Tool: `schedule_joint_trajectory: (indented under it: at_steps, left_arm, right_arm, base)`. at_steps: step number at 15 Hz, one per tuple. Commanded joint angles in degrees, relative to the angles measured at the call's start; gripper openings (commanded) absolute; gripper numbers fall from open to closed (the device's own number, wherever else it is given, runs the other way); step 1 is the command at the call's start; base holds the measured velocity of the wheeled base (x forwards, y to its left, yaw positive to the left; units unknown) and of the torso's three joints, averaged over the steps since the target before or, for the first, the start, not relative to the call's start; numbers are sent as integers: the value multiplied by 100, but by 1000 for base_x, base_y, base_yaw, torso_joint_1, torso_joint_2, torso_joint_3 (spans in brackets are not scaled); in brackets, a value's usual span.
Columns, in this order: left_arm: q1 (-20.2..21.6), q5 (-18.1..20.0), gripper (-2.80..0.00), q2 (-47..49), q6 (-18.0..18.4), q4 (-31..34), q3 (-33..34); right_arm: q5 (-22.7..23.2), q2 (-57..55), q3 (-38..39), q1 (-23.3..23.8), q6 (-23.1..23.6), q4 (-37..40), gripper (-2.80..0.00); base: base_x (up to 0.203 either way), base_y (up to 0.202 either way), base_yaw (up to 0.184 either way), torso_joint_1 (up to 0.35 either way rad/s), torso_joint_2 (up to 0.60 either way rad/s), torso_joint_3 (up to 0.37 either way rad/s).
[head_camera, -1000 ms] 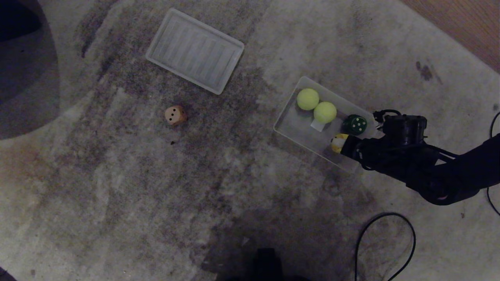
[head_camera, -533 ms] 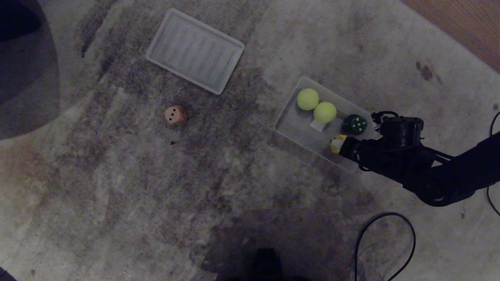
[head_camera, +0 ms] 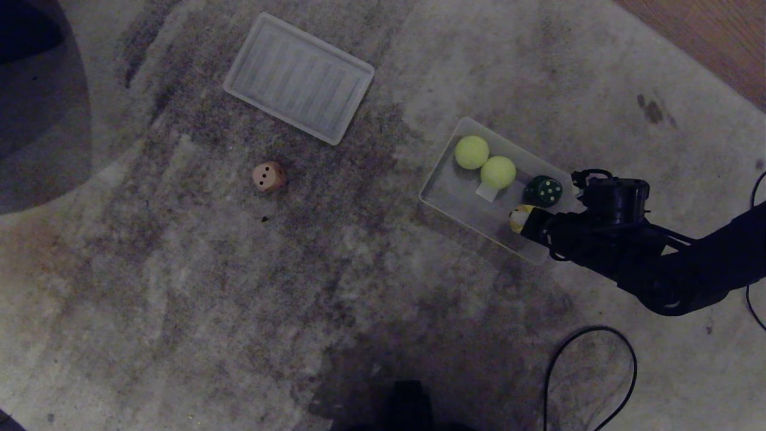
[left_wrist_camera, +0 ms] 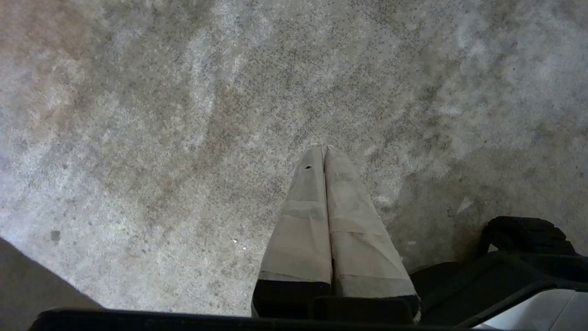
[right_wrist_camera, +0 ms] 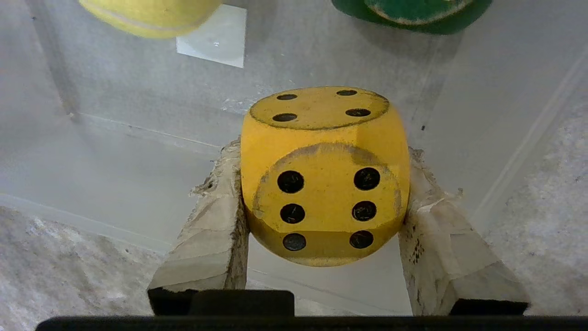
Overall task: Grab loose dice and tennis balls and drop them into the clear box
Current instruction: Put the toys in the box, then pick up toys out of the box
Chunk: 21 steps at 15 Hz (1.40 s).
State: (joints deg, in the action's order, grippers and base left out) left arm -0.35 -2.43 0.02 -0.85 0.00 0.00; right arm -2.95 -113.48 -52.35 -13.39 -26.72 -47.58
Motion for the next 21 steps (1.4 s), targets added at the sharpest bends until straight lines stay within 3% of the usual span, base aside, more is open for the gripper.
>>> schedule_joint_trajectory:
  at_steps: [1, 4, 5, 14, 15, 16, 21]
  left_arm:
    - [0, -4, -280, -2, -3, 0, 9]
    - [0, -4, -280, -2, -3, 0, 9]
    - [0, -4, -280, -2, -3, 0, 9]
    - [0, -4, -280, -2, -3, 0, 9]
    - [0, -4, -280, -2, -3, 0, 9]
    - [0, -4, -280, -2, -3, 0, 9]
    - [0, -4, -280, -2, -3, 0, 9]
  right_arm:
    - [-4, 10, 1, -6, 48, -23, -280]
    - [4, 19, 2, -15, 207, -30, -280]
    - [23, 19, 5, -15, 226, -23, 0]
    - [-1, 342, 63, -26, 238, -19, 0]
    - [-9, 507, 97, -25, 238, 0, -53]
    - [-37, 674, 162, -27, 238, 19, -280]
    - [-113, 2081, 643, -144, 236, 1075, -280]
  base:
    - [0, 0, 0, 0, 0, 0]
    - [0, 0, 0, 0, 0, 0]
    - [0, 0, 0, 0, 0, 0]
    - [0, 0, 0, 0, 0, 0]
    - [0, 0, 0, 0, 0, 0]
    - [0, 0, 0, 0, 0, 0]
    - [0, 0, 0, 0, 0, 0]
